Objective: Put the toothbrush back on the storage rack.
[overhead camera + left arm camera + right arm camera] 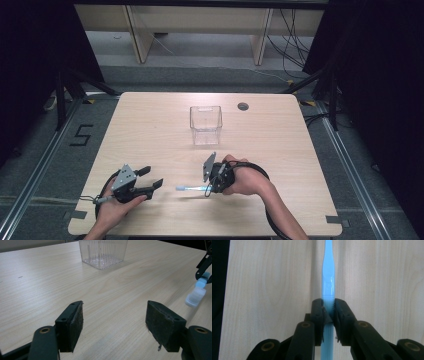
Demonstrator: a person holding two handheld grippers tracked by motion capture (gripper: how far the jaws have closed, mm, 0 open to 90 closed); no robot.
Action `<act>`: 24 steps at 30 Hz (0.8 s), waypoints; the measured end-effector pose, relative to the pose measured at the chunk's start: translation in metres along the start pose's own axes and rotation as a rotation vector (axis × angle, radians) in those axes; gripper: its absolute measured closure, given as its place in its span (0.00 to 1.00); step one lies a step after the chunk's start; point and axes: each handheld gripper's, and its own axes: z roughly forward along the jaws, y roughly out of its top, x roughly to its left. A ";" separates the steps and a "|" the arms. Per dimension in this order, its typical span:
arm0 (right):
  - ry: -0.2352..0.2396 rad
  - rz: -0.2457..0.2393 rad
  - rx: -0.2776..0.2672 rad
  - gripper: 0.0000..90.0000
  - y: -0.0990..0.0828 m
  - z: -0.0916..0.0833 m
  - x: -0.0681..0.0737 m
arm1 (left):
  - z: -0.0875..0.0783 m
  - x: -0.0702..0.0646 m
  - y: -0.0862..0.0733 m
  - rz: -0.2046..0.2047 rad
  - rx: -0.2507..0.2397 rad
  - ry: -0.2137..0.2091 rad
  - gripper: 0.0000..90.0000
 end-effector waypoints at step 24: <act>-0.051 0.082 -0.254 0.88 -0.021 -0.014 0.002 | 0.000 -0.001 0.000 0.004 -0.001 -0.003 0.33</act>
